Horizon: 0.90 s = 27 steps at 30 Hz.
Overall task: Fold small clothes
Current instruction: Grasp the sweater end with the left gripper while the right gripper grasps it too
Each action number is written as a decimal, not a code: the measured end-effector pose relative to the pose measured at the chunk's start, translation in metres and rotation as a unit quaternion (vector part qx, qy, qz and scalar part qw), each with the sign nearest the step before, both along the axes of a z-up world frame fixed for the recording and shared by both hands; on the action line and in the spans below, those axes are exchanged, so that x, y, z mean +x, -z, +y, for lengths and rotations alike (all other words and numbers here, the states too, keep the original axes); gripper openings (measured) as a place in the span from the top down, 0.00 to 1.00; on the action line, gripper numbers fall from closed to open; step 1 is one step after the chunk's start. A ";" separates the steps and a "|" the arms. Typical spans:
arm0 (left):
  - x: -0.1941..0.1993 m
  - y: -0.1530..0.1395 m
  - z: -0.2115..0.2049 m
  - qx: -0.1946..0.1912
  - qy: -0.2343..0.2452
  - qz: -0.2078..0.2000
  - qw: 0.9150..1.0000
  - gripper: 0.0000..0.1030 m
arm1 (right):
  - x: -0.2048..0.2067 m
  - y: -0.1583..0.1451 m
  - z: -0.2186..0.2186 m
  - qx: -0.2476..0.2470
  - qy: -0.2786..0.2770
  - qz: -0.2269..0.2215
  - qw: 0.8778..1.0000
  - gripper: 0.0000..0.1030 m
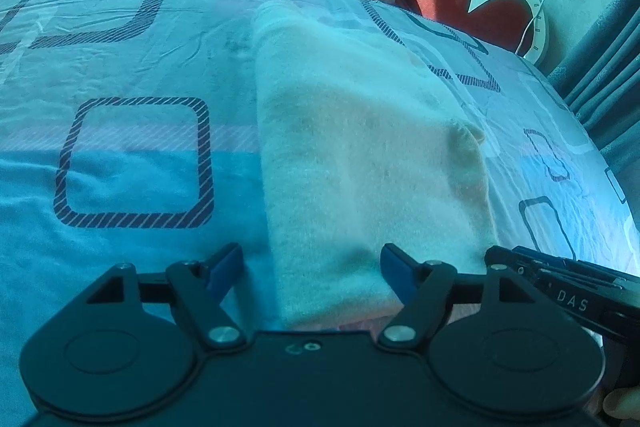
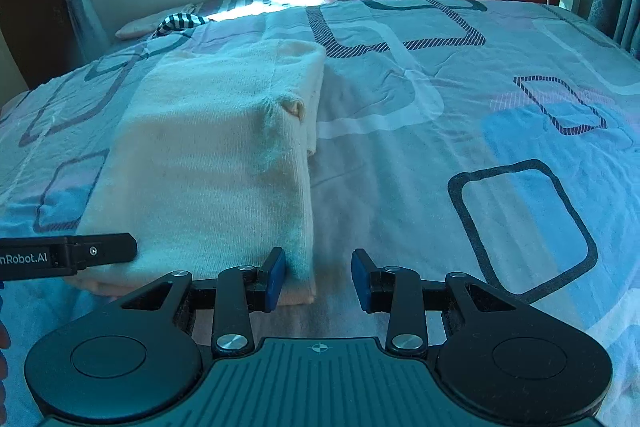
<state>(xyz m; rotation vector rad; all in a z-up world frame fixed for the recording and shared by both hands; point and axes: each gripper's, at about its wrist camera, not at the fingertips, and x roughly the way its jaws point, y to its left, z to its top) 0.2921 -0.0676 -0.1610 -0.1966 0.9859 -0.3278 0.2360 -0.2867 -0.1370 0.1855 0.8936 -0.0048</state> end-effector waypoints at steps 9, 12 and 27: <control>0.029 -0.024 0.003 -0.025 0.000 -0.029 0.999 0.27 | 0.032 -0.039 0.017 -0.010 -0.014 -0.058 0.998 0.66; 0.045 -0.027 0.003 -0.025 -0.018 -0.036 0.999 0.27 | 0.054 -0.042 0.016 -0.005 -0.025 -0.073 0.997 0.66; 0.093 0.001 0.002 -0.044 -0.059 0.006 0.997 0.24 | 0.106 0.005 -0.012 0.025 -0.043 -0.043 0.998 0.66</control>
